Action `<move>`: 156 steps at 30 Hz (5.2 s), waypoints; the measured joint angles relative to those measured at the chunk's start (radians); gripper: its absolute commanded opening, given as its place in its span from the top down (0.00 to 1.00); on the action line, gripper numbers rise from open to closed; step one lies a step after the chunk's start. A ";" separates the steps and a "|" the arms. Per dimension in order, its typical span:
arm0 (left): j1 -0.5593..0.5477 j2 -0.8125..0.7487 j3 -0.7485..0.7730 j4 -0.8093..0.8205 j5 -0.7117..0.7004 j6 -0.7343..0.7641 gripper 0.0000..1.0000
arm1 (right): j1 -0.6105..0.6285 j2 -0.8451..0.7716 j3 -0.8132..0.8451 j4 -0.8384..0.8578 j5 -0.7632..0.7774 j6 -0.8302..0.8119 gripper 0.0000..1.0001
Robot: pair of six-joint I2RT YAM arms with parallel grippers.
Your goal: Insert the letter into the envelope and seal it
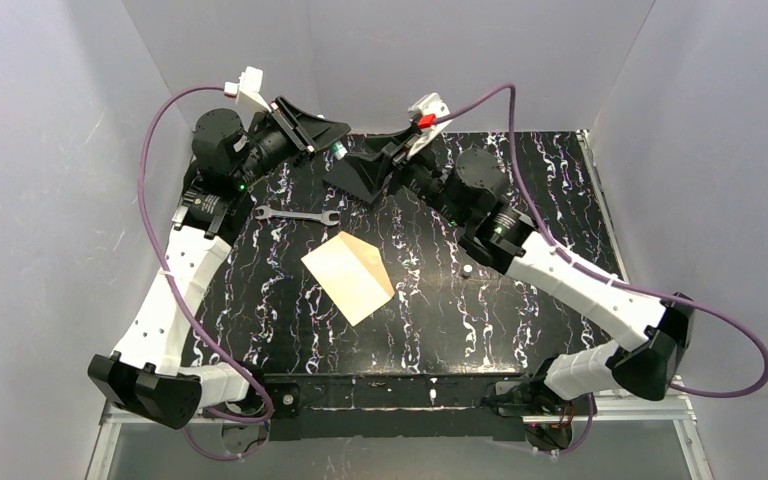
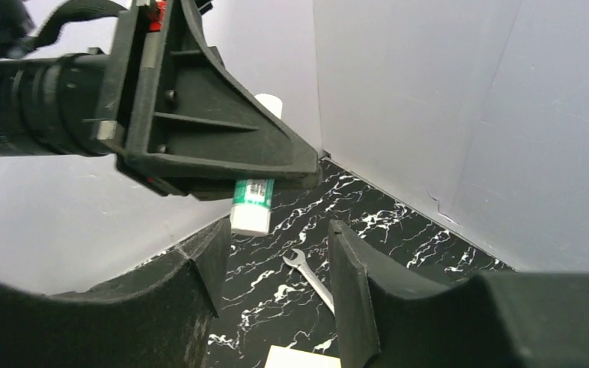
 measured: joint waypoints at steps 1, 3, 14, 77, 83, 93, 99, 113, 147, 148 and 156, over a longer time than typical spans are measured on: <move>0.000 -0.004 0.000 -0.014 -0.003 -0.011 1.00 | 0.000 0.016 0.011 -0.004 -0.001 -0.010 0.43; 0.000 -0.013 0.000 -0.033 -0.006 -0.023 1.00 | 0.000 0.042 0.033 -0.012 -0.005 -0.023 0.39; 0.002 -0.029 0.000 -0.043 0.006 -0.051 1.00 | 0.006 0.078 0.065 -0.013 -0.048 -0.002 0.64; 0.008 -0.040 -0.111 0.430 0.190 -0.428 1.00 | 0.073 -0.014 0.066 0.087 -0.032 -0.151 0.44; 0.008 -0.045 -0.126 0.412 0.148 -0.505 1.00 | 0.091 -0.006 0.059 0.146 0.032 -0.231 0.59; 0.008 -0.059 -0.127 0.413 0.142 -0.561 1.00 | 0.104 0.035 0.063 0.155 0.033 -0.300 0.54; 0.011 -0.061 -0.127 0.413 0.138 -0.566 1.00 | 0.105 0.063 0.069 0.139 0.038 -0.316 0.53; 0.017 -0.077 -0.132 0.416 0.138 -0.568 1.00 | 0.105 0.038 0.074 0.161 0.044 -0.267 0.47; 0.033 -0.078 -0.113 0.382 0.135 -0.552 0.37 | 0.112 0.088 0.248 -0.003 0.072 -0.209 0.99; 0.038 -0.078 -0.113 0.379 0.135 -0.552 0.35 | 0.111 0.087 0.248 -0.013 0.072 -0.209 0.99; 0.071 -0.082 -0.119 0.367 0.135 -0.544 0.41 | 0.110 0.085 0.248 -0.132 0.047 -0.208 0.99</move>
